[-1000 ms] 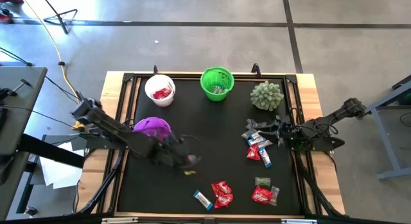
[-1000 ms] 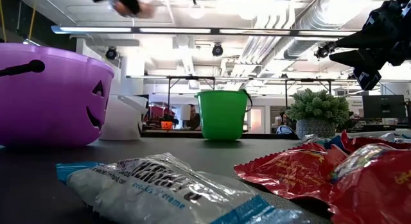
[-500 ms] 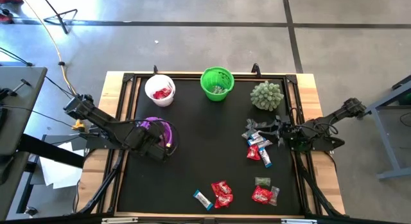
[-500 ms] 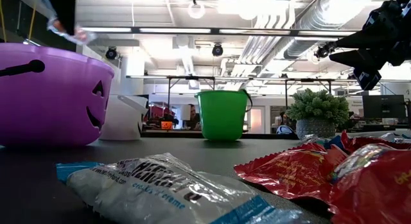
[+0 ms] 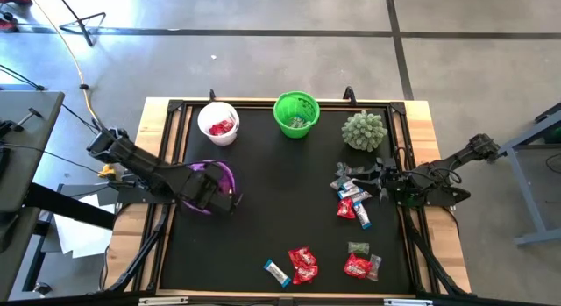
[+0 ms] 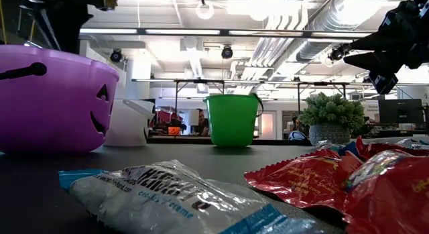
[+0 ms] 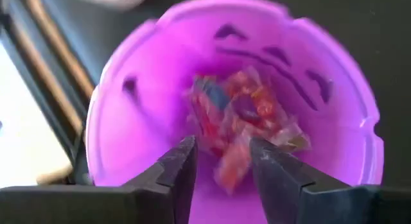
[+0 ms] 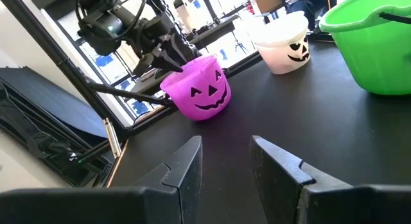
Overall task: Sort candy
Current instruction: Put the white chocolate into the green bucket
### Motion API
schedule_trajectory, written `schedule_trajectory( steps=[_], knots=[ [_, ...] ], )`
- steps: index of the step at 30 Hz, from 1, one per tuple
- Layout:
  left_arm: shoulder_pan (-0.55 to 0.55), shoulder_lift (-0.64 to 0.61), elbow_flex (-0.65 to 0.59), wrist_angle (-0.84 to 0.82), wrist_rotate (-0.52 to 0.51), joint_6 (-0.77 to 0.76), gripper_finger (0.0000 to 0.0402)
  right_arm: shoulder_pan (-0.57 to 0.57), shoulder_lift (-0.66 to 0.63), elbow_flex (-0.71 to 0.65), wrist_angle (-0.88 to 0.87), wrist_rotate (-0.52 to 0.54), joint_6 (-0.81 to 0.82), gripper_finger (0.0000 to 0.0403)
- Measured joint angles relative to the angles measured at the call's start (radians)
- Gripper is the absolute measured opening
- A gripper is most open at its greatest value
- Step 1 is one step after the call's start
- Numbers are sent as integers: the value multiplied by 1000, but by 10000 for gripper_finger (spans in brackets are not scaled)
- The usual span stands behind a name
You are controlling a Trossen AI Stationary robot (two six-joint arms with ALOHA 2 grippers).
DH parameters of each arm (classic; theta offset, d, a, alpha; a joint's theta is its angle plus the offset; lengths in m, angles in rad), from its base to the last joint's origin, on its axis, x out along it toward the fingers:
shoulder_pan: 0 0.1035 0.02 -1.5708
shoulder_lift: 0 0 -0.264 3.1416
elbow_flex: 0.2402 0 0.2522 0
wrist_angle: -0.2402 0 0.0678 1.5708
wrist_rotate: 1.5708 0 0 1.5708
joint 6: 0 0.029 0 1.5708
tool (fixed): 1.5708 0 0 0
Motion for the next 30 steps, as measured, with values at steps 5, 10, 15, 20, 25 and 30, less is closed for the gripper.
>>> schedule_trajectory(
  steps=[5,10,15,20,25,30],
  knots=[
    [22,0,-2,82,-43,388,134,0,0,0,0,0,0,126],
    [49,0,-2,200,-45,808,131,0,0,0,0,0,0,126],
    [79,0,-2,386,23,1012,134,0,0,0,0,0,0,126],
    [83,0,1,432,62,1059,134,0,0,0,0,0,0,126],
    [66,0,37,286,117,970,134,0,0,0,0,0,0,126],
    [28,2,43,396,195,984,134,0,0,0,0,0,0,126]
  ],
)
